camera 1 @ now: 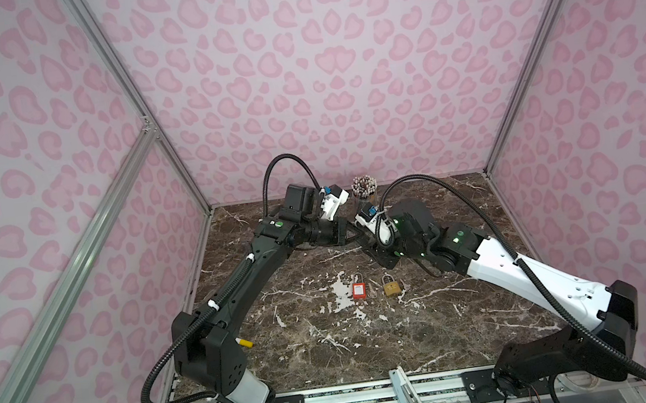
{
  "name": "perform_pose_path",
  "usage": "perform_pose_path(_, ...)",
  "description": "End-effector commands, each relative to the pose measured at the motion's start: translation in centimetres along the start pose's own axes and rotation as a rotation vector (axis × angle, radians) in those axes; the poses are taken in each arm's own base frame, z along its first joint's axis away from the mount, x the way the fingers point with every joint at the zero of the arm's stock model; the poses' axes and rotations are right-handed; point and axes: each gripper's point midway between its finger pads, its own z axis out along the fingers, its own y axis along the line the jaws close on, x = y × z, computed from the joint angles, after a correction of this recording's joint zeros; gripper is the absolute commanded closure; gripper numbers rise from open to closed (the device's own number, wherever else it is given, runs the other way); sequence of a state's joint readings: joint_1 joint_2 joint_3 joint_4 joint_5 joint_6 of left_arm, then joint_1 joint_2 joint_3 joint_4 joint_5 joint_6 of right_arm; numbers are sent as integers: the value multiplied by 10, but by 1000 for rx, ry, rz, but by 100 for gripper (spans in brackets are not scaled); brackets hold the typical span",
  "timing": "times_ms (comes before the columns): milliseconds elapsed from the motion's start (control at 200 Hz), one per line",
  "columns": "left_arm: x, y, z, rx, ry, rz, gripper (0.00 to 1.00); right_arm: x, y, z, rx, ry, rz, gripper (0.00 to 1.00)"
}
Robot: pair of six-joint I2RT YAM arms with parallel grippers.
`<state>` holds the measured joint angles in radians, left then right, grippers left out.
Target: Lock with the key
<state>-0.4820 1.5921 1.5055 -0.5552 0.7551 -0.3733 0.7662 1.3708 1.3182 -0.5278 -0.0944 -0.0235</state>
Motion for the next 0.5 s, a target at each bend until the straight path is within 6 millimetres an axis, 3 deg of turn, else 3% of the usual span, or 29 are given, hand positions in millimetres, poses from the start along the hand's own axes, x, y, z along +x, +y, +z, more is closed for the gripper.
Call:
perform_pose_path(0,-24,-16,-16,26,-100,65,97,-19,-7,-15,-27,-119,121,48)
perform_pose_path(155,-46,-26,-40,15,-213,126,97,-47,-24,-45,-102,-271,284,46)
perform_pose_path(320,-72,-73,-84,84,-451,285,97,-80,-31,-60,-281,-409,468,46)
perform_pose_path(495,-91,-104,-128,89,-623,347,96,-128,-34,-80,-450,-580,590,46)
